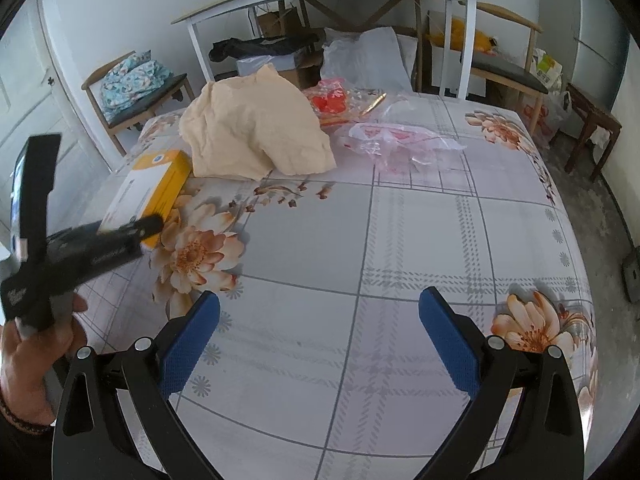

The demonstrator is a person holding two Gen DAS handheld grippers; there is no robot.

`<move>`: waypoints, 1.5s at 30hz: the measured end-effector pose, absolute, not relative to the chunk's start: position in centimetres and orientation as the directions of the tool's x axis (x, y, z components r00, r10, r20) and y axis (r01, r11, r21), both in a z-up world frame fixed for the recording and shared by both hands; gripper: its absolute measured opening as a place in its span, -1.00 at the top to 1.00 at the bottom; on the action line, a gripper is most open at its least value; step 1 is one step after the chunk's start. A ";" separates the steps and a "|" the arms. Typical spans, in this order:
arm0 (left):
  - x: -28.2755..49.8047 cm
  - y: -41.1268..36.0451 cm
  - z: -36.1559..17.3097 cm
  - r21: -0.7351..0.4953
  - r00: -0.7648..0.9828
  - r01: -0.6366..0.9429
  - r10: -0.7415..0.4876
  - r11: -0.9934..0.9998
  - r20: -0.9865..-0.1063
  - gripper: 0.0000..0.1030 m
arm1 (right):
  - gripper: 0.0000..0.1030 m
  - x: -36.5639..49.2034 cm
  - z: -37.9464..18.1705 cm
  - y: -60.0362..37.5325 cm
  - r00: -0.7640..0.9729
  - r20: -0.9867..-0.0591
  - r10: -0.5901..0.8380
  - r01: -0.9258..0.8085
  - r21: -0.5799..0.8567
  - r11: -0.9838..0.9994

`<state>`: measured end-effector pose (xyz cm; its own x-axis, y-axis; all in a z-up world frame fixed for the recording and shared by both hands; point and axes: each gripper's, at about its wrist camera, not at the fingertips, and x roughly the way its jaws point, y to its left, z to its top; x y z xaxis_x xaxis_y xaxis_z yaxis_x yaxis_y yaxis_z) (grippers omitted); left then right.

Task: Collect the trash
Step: 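Move the left gripper to the table and grasp the medicine box, then grasp the beige paper bag with the right gripper and lift it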

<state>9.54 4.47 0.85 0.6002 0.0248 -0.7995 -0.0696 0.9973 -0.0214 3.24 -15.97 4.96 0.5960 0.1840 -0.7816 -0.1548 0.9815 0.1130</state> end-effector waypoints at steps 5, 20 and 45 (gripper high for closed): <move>7.7 5.1 0.8 -0.029 0.605 -0.042 0.002 0.999 -0.796 -0.32 | -0.88 3.0 5.8 -15.3 0.626 -0.755 0.194 -0.162 0.117 0.980; 6.7 6.3 0.9 -0.100 0.621 -0.038 -0.055 0.994 -0.782 -0.32 | -0.88 6.7 7.0 -12.2 0.641 -0.732 0.234 -0.230 0.107 0.967; 6.8 6.5 1.0 -0.121 0.624 -0.038 -0.071 0.992 -0.778 -0.33 | -0.22 18.0 6.9 -4.1 0.578 -0.802 0.151 -0.348 -0.075 0.934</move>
